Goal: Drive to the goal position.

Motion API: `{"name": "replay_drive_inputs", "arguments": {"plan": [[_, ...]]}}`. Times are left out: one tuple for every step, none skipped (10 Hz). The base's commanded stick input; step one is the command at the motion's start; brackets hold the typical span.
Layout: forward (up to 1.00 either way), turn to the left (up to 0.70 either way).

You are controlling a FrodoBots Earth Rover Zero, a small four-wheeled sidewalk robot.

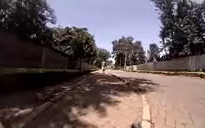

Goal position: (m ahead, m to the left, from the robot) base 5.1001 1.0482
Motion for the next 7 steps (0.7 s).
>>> {"name": "replay_drive_inputs", "arguments": {"plan": [[0.7,0.35],[0.7,0.35],[0.7,0.35],[0.7,0.35],[0.7,0.35],[0.7,0.35],[0.7,0.35]]}}
